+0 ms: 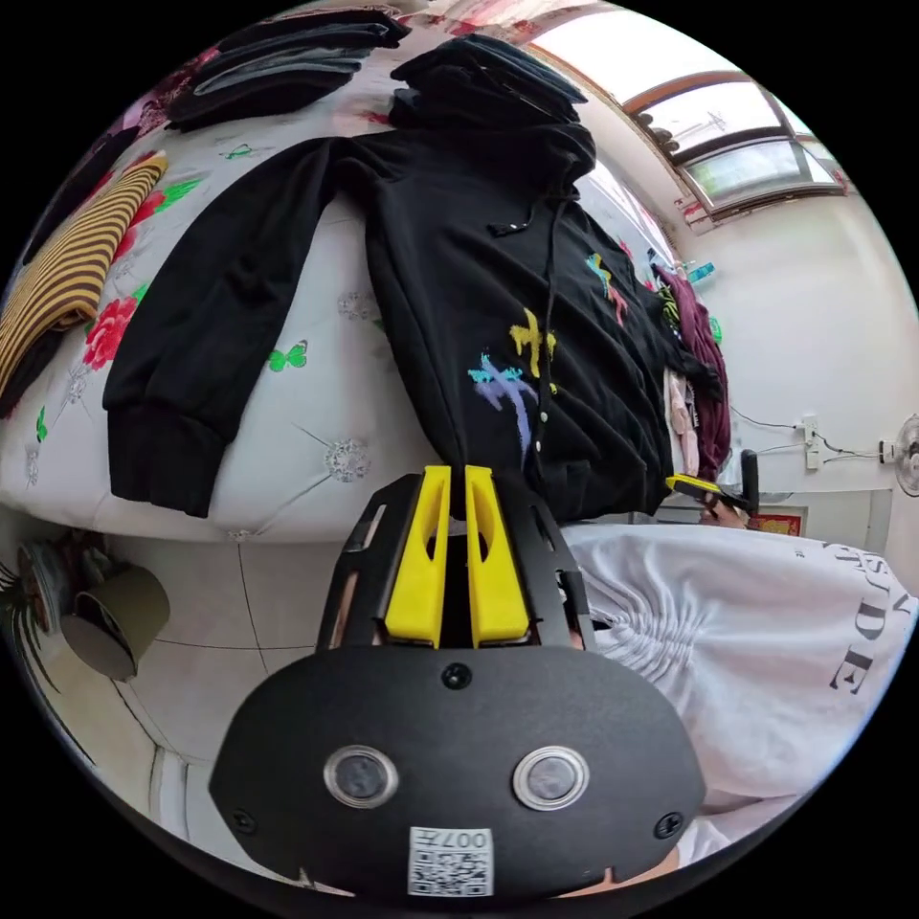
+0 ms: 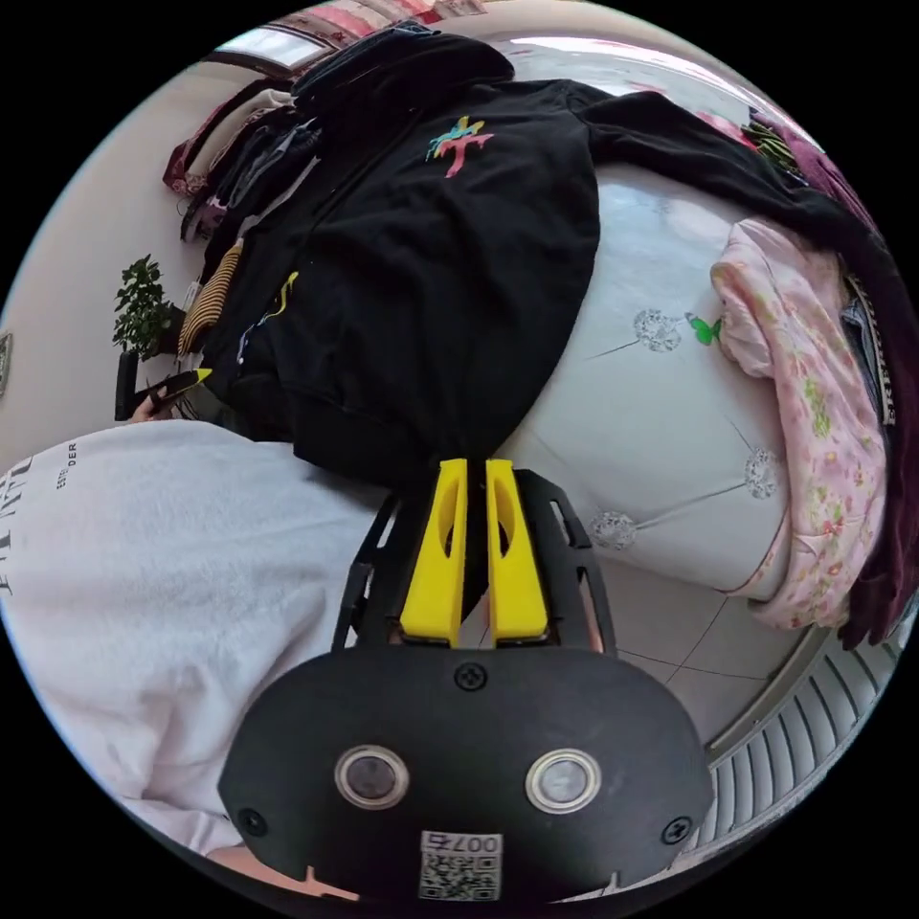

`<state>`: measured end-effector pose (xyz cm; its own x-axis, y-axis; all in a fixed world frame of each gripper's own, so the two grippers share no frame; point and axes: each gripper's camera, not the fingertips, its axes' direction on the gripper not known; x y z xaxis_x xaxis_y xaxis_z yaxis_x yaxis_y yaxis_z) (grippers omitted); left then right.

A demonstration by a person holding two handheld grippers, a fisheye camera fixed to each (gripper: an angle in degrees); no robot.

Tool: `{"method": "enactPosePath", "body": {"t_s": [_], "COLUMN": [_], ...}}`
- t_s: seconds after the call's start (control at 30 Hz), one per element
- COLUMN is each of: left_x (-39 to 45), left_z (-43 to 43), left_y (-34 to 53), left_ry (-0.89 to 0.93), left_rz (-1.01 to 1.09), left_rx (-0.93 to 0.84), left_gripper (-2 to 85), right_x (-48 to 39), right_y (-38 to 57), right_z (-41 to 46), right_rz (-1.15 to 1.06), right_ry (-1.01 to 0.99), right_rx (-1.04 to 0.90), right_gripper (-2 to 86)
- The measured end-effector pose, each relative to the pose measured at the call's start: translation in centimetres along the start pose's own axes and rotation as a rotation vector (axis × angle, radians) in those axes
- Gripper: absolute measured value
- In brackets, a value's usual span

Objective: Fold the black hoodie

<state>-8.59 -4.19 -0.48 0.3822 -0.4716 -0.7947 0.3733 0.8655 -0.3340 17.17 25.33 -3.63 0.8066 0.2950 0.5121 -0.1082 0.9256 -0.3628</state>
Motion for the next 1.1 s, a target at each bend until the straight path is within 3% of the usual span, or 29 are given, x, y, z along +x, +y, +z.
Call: {"method": "enactPosePath", "body": {"t_s": [0.1, 0.2, 0.37, 0.47, 0.6, 0.7, 1.0, 1.1], "left_x": [-2.6, -4.3, -8.5, -7.8, -7.8, -8.6, -13.0, -15.1], "left_z": [-4.5, -2.9, 5.7, 5.6, 2.6, 0.7, -2.9, -3.3], "left_y": [0.9, 2.0, 4.8, 5.8, 6.5, 6.7, 10.3, 10.7], "left_ry": [0.088, -0.017, -0.100, -0.161, -0.191, -0.165, 0.000, 0.026], "left_rz": [-0.006, 0.016, -0.201, -0.180, -0.173, -0.264, -0.713, -0.827], "left_rx": [0.027, -0.083, -0.220, -0.187, -0.074, 0.049, 0.502, 0.557], "left_gripper": [0.3, 0.5, 2.4, 6.3, 6.7, 7.4, 12.5, 13.3], "right_x": [-2.0, -3.2, -1.4, -2.0, -4.1, -5.1, -11.7, -13.1], "right_y": [1.6, 4.2, 5.3, 5.2, 4.8, 2.5, -5.8, -7.2], "right_z": [-3.8, -3.8, 3.4, 3.4, -0.8, -2.4, -0.4, 0.5], "right_rz": [-0.133, -0.158, 0.056, 0.093, 0.034, -0.027, -0.383, -0.438], "right_ry": [0.027, 0.135, 0.139, 0.145, 0.244, 0.188, 0.026, 0.017], "right_rx": [0.088, 0.082, -0.047, -0.026, 0.171, 0.257, 0.265, 0.250], "right_gripper": [1.1, 0.7, 1.8, 2.9, 4.0, 4.7, 4.8, 4.8]}}
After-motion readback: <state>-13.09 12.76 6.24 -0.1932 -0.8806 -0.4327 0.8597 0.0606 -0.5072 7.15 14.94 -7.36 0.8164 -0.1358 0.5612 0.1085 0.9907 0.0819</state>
